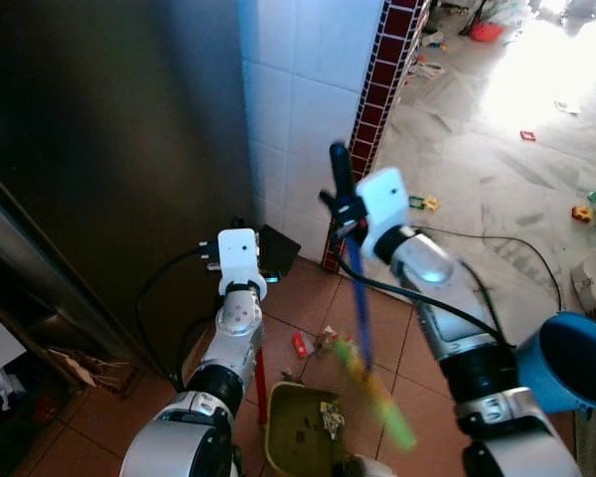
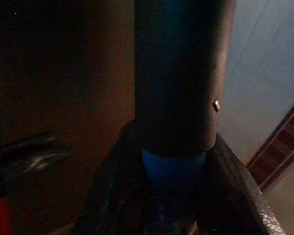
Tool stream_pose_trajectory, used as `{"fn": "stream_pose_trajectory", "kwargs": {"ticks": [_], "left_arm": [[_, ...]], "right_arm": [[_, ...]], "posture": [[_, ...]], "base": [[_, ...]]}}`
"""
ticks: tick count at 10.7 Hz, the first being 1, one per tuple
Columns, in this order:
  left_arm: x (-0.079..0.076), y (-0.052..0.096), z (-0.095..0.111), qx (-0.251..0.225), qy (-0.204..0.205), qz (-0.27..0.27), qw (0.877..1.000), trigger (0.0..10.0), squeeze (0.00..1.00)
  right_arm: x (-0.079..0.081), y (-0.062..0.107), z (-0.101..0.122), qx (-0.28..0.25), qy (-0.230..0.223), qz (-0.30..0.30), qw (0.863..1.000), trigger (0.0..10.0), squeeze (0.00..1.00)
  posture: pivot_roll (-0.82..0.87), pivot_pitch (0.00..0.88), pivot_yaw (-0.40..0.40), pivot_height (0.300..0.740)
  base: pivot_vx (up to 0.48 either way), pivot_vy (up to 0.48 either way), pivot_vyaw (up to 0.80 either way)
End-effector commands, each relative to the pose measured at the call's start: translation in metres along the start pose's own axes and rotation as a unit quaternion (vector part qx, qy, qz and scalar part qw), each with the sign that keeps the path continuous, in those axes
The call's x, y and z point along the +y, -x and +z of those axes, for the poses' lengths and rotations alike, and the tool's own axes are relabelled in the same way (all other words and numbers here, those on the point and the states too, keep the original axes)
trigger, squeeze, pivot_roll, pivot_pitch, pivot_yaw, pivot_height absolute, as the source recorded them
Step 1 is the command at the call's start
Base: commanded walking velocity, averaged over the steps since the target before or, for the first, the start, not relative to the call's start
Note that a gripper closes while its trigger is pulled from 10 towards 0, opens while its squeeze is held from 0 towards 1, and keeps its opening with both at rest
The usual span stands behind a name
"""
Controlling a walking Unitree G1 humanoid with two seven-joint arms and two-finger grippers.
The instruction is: Sweep floor
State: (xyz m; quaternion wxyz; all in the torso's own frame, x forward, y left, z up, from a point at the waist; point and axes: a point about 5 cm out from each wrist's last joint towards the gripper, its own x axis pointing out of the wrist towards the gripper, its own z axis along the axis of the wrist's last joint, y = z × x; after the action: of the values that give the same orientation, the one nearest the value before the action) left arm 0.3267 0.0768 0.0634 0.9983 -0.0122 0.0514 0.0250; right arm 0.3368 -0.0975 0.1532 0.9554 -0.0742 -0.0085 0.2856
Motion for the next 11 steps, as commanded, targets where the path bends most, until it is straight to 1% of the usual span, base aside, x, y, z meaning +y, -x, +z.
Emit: {"fn": "stream_pose_trajectory", "kwargs": {"ticks": [1, 3, 4, 5, 6, 7, 8, 9, 10, 11], "left_arm": [[-0.001, -0.003, 0.010, -0.032, -0.012, -0.002, 0.999, 10.0, 0.00], [0.001, -0.004, 0.012, -0.038, -0.012, 0.001, 0.999, 10.0, 0.00], [0.001, -0.004, 0.012, -0.037, -0.013, 0.000, 0.999, 10.0, 0.00], [0.001, -0.004, 0.012, -0.036, -0.013, 0.000, 0.999, 10.0, 0.00], [0.001, -0.004, 0.011, -0.032, -0.014, 0.004, 0.999, 10.0, 0.00], [0.001, -0.005, 0.009, -0.020, -0.005, 0.006, 1.000, 10.0, 0.00], [0.000, -0.005, 0.009, -0.020, 0.011, -0.003, 1.000, 10.0, 0.00], [-0.001, -0.005, 0.016, -0.047, 0.013, -0.030, 0.998, 10.0, 0.00], [0.001, -0.007, 0.023, -0.069, 0.013, -0.045, 0.997, 10.0, 0.00], [0.006, -0.009, 0.034, -0.096, 0.000, -0.051, 0.994, 10.0, 0.00]], "right_arm": [[-0.003, 0.001, 0.009, -0.017, -0.040, -0.007, 0.999, 10.0, 0.00], [-0.002, -0.002, 0.024, -0.053, -0.135, -0.004, 0.989, 10.0, 0.00], [-0.004, -0.001, 0.034, -0.077, -0.176, -0.003, 0.981, 10.0, 0.00], [-0.006, -0.001, 0.039, -0.090, -0.187, -0.001, 0.978, 10.0, 0.00], [-0.007, 0.000, 0.045, -0.100, -0.178, 0.005, 0.979, 10.0, 0.00], [-0.011, 0.002, 0.052, -0.119, -0.134, 0.007, 0.984, 10.0, 0.00], [-0.014, 0.004, 0.058, -0.131, -0.099, 0.008, 0.986, 10.0, 0.00], [-0.019, 0.007, 0.063, -0.140, -0.063, 0.005, 0.988, 10.0, 0.00], [-0.024, 0.009, 0.065, -0.148, -0.055, -0.005, 0.987, 10.0, 0.00], [-0.032, 0.011, 0.068, -0.159, -0.054, -0.021, 0.986, 10.0, 0.00]], "posture": [[-0.05, 0.050, -0.040, 0.740], [-0.05, 0.045, -0.037, 0.740], [-0.05, 0.044, -0.036, 0.740], [-0.05, 0.041, -0.036, 0.740], [-0.05, 0.040, -0.036, 0.740], [-0.05, 0.032, -0.035, 0.740], [-0.05, 0.032, -0.035, 0.740], [-0.05, 0.021, -0.033, 0.740], [-0.05, 0.015, -0.032, 0.740], [-0.04, 0.008, -0.029, 0.740]], "base": [[0.000, 0.000, 0.00], [0.000, 0.000, 0.00], [0.000, 0.000, 0.00], [0.000, 0.000, 0.00], [0.000, 0.000, 0.00], [0.000, 0.000, 0.00], [0.000, 0.000, 0.00], [0.000, 0.000, 0.00], [0.000, 0.000, 0.00], [0.000, 0.000, 0.00]]}}
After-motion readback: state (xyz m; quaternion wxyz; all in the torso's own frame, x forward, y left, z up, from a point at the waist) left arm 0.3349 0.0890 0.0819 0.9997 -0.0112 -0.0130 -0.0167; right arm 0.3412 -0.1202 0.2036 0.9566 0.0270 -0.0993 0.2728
